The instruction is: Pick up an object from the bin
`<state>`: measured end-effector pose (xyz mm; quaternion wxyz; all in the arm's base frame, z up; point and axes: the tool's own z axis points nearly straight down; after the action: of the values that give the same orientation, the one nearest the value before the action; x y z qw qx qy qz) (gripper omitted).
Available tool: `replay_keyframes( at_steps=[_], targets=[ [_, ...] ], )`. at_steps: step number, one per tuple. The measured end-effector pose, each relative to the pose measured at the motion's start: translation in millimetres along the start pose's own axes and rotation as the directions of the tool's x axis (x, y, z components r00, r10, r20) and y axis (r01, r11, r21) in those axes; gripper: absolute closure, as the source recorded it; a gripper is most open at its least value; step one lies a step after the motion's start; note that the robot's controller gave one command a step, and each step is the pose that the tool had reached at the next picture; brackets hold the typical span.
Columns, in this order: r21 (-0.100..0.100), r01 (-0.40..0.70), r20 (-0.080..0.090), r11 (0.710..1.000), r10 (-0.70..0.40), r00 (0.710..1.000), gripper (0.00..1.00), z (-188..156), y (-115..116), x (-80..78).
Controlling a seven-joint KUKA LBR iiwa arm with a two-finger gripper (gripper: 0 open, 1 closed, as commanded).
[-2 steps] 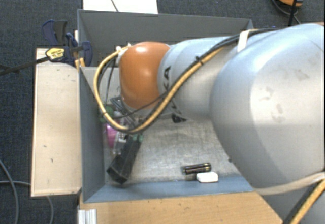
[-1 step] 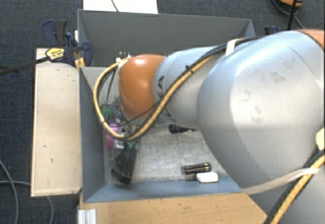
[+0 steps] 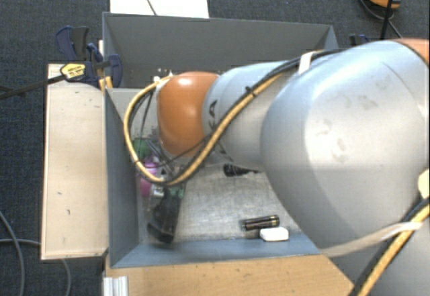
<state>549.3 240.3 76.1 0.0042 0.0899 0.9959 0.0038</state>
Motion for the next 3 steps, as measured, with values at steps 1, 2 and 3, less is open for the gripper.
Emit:
replay_keyframes(
  at_steps=[1, 2, 3],
  targets=[
    [0.009, -0.012, -0.01, 1.0, 0.012, 1.0, 1.0, -42, -6, 1.0],
    [0.006, -0.016, -0.005, 1.0, 0.016, 1.0, 1.0, -92, -5, -1.9],
    [0.006, -0.006, -0.004, 1.0, 0.006, 1.0, 1.0, -95, -2, 0.3]
  ],
)
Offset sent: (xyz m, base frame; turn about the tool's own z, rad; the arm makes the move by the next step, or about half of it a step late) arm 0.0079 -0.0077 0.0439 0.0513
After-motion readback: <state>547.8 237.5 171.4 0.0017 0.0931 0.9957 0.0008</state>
